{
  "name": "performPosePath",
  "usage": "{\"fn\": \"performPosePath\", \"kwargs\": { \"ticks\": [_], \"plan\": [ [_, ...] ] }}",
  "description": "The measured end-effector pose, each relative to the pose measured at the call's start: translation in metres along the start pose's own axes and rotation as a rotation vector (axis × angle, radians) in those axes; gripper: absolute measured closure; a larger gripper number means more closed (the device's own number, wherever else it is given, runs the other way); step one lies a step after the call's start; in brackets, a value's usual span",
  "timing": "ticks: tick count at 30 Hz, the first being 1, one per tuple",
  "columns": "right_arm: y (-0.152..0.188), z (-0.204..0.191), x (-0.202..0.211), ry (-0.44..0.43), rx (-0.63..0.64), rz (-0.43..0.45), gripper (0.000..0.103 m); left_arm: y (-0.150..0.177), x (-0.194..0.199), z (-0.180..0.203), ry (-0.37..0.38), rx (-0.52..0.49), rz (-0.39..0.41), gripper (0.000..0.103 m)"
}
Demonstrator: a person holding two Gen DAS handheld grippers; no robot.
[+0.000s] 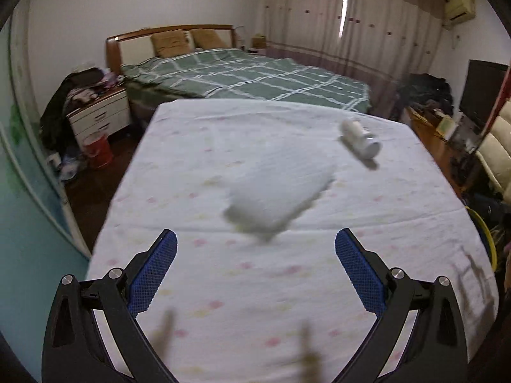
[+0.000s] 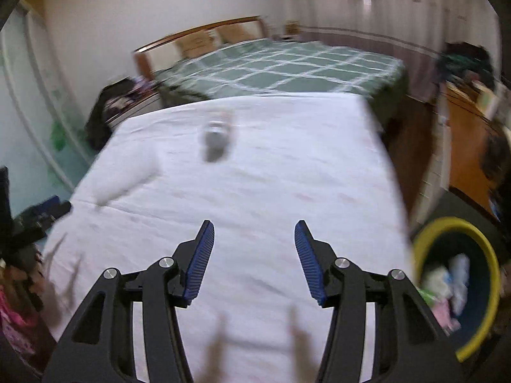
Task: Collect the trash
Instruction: 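Move the right gripper to the white foam mesh and grasp it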
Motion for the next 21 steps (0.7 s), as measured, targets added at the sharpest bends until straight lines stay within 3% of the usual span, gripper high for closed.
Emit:
{"fn": "performPosePath", "kwargs": {
  "ticks": [6, 9, 10, 13, 21],
  "plan": [
    [-0.04, -0.122, -0.049, -0.158, 0.11, -0.056, 0.053, 0.016, 0.003, -0.024, 0.01, 0.036, -0.008, 0.005],
    [-0.054, -0.165, -0.078, -0.183, 0.145, -0.089, 0.053, 0.017, 0.003, -0.018, 0.037, 0.055, -0.003, 0.005],
    [-0.058, -0.174, -0.086, -0.175, 0.154, -0.091, 0.052, 0.018, 0.004, -0.017, 0.041, 0.057, -0.002, 0.005],
    [-0.071, -0.197, -0.112, -0.147, 0.17, -0.102, 0.037, 0.019, 0.002, -0.013, 0.051, 0.049, 0.0, 0.005],
    [-0.063, -0.214, -0.166, -0.124, 0.17, -0.221, 0.031, 0.018, 0.005, -0.013, 0.064, 0.047, 0.006, 0.005]
  ]
}}
Point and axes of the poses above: each gripper's, at about its wrist camera, not at the fingertips, and x roughly against the way its jaws point, z to its right, y to its underside, the point moved 10 cm from there along -x, roughly the way its jaws point, and after that the axes turned 9 degrees about y, right-handed, at the moved point
